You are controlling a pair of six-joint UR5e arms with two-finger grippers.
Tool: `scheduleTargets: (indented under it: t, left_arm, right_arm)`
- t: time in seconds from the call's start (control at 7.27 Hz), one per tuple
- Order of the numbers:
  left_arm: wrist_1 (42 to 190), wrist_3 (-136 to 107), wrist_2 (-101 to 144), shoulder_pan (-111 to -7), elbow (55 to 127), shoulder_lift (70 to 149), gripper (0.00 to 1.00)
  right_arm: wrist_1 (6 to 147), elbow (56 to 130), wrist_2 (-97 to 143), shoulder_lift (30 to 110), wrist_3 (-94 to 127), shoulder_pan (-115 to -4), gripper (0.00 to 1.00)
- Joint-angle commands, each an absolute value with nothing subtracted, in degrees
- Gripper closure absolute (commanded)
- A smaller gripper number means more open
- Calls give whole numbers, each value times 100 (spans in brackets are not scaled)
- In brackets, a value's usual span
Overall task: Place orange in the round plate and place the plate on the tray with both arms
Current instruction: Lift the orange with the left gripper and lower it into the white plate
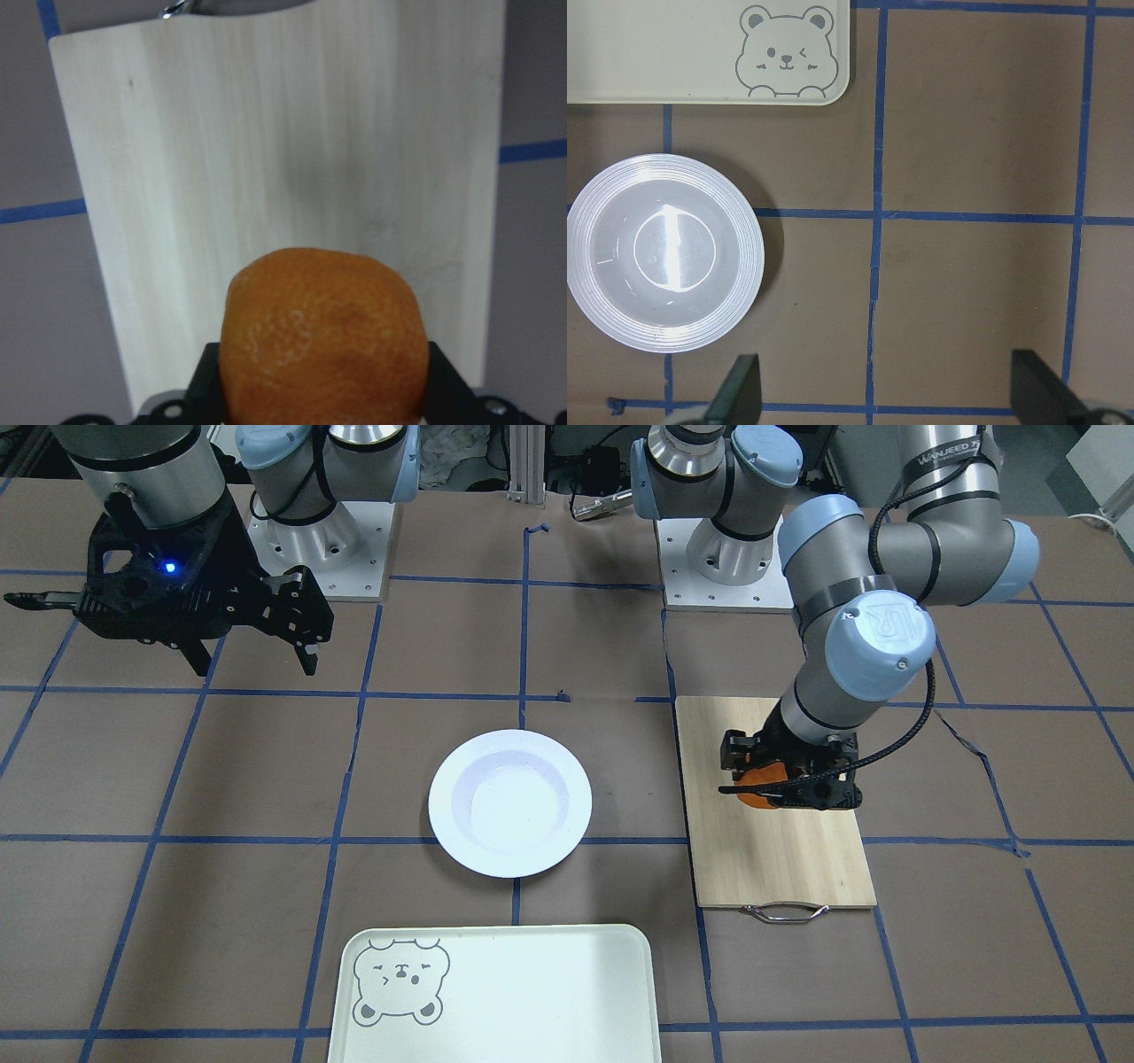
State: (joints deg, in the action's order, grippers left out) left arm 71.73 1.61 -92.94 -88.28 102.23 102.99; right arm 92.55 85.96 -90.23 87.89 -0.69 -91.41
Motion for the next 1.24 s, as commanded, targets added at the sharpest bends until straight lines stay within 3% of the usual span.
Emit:
scheduleTargets:
  t: [0.0,0.69,0.83,0.96,1.1]
  left_arm:
    - [7085,-1531,-9079,-9769,9950,10624,81]
    - [5608,-4209,-8200,-11169,9905,11591,80]
    - [5573,-4193,-8209,-11214,9905,11697,66]
    - [5572,-4158,-8218,-11215,9905,11733,1]
    - [5572,-4096,-8226,-11215,9888,11716,0]
  right_arm:
    - [9255,8596,-9018,8789,-70,-9141,0]
    - [9246,8596,-9035,8789,-79,-9141,0]
    - [9246,8604,-9035,8789,-79,-9141,0]
    - [9237,8604,-9026,8780,-79,-9141,0]
    - [9281,8648,-9000,8737,25,-9141,0]
